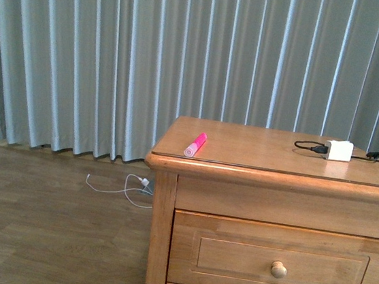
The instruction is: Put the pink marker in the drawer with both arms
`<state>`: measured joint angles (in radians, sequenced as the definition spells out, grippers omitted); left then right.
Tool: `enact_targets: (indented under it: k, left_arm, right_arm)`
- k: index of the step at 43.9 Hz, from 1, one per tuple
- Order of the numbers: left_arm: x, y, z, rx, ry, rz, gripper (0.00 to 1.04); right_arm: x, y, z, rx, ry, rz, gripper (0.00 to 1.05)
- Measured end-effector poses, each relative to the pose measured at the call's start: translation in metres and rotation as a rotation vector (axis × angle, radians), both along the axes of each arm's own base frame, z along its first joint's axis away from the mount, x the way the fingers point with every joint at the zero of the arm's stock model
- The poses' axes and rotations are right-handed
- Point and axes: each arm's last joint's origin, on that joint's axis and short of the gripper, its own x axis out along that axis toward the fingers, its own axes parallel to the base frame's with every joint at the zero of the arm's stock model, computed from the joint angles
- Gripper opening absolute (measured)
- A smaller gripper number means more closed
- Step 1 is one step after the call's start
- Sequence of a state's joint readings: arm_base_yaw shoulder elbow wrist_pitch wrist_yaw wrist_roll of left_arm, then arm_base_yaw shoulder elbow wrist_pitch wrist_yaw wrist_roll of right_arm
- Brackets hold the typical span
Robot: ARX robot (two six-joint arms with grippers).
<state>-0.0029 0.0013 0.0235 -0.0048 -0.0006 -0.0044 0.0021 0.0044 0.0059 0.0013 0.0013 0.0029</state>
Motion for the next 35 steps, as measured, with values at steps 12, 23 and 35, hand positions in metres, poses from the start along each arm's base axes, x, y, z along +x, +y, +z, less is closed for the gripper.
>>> enact_targets:
  k: [12,23,35]
  left_arm:
    - [0.0,0.0,0.0,0.0,0.0,0.0,0.99]
    - [0.0,0.0,0.0001,0.0,0.0,0.0,0.99]
    - [0.0,0.0,0.0,0.0,0.0,0.0,0.99]
  right_arm:
    - [0.0,0.0,0.0,0.0,0.0,0.0,0.96]
    - [0.0,0.0,0.0,0.0,0.0,0.0,0.96]
    - [0.0,0.0,0.0,0.0,0.0,0.0,0.96]
